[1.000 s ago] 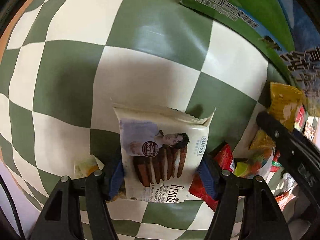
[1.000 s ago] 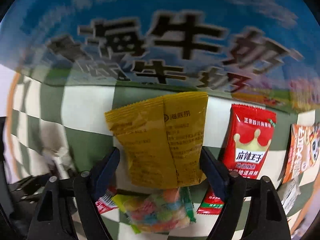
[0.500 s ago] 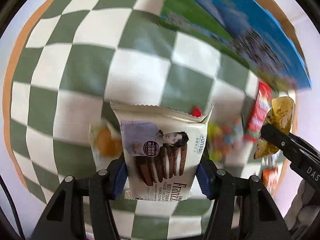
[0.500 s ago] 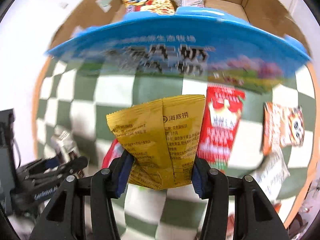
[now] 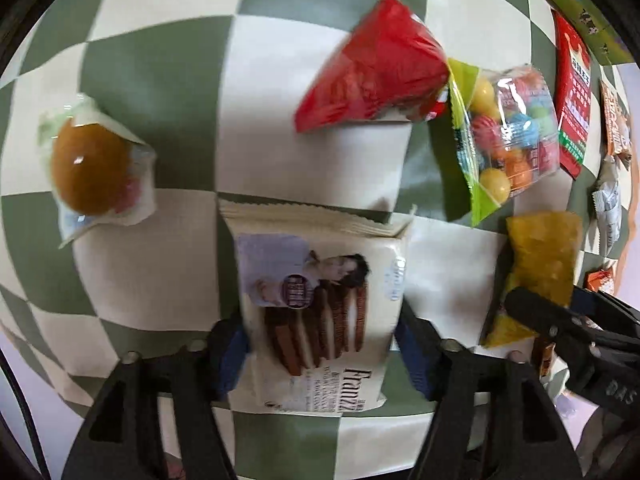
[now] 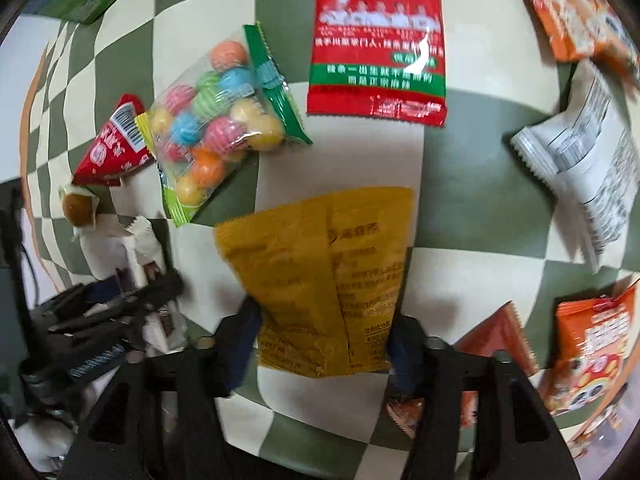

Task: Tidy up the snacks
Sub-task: 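Carry both packets into the box and open both tools to release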

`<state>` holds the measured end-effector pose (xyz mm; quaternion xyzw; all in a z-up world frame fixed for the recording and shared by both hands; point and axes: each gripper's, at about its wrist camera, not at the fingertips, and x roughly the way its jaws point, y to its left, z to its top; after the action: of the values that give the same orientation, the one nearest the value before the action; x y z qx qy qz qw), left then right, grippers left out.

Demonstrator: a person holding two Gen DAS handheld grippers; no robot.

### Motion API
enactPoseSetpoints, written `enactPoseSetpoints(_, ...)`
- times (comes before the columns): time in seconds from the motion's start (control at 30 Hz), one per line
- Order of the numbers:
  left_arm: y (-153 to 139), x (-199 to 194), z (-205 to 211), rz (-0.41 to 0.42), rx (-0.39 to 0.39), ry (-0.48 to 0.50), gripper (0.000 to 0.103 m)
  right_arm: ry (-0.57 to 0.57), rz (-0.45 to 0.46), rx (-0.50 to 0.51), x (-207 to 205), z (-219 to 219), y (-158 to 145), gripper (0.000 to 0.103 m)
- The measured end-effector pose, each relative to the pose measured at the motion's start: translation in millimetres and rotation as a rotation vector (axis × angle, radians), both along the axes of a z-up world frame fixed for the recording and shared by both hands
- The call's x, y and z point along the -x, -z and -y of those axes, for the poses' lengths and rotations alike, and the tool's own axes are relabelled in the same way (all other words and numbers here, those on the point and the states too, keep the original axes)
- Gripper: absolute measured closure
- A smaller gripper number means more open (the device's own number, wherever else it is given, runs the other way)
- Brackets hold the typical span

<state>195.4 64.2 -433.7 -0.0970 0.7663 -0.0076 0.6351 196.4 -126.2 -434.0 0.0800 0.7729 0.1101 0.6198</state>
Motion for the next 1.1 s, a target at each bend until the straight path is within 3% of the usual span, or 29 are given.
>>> enactPoseSetpoints(0.03, 1.1, -0.2, 0.2, -0.007, 0.012, 0.003, 0.030, 0.002, -0.003, -0.005, 0.8, 0.7, 0.3, 0.027)
enactPoseSetpoints(0.23, 8.7, 23.1, 15.3, -0.009, 0.010, 0.008, 0.030, 0.011, 0.013, 0.018, 0.9, -5.2, 0.3, 0.026)
enactPoseSetpoints(0.3, 10.2, 31.7, 15.6, 0.011, -0.002, -0.001, 0.033, 0.023, 0.012, 0.026, -2.9, -28.4, 10.5, 0.026)
enactPoseSetpoints(0.33, 8.9, 37.2, 14.9, 0.021, -0.018, -0.003, 0.041, 0.026, 0.017, 0.033, -4.8, -27.9, 12.3, 0.027)
enactPoseSetpoints(0.37, 10.1, 42.5, 14.0, 0.032, -0.030, -0.004, 0.046, 0.028, 0.028, 0.043, -3.7, -27.0, 12.9, 0.030)
enactPoseSetpoints(0.47, 7.2, 53.0, 12.9, 0.046, -0.036, -0.009, 0.046, 0.018, 0.056, 0.073, -1.4, -23.4, 14.9, 0.041)
enactPoseSetpoints(0.6, 1.3, 61.4, 16.3, 0.057, -0.043, -0.004, 0.047, 0.030, 0.060, 0.075, -3.1, -14.1, 16.3, 0.046)
enactPoseSetpoints(0.77, -26.5, 64.4, 11.6, 0.091, -0.043, 0.012, 0.047, 0.017, 0.067, 0.062, -12.6, -3.7, 7.9, 0.053)
enactPoseSetpoints(0.93, -61.6, 61.5, 11.7, 0.147, -0.016, 0.016, 0.047, 0.031, 0.075, 0.019, -14.6, -10.6, -9.2, 0.054)
enactPoseSetpoints(1.1, -116.4, 53.6, 18.0, 0.231, 0.045, 0.019, 0.047, 0.044, 0.133, -0.053, -22.4, 0.3, -51.5, 0.054)
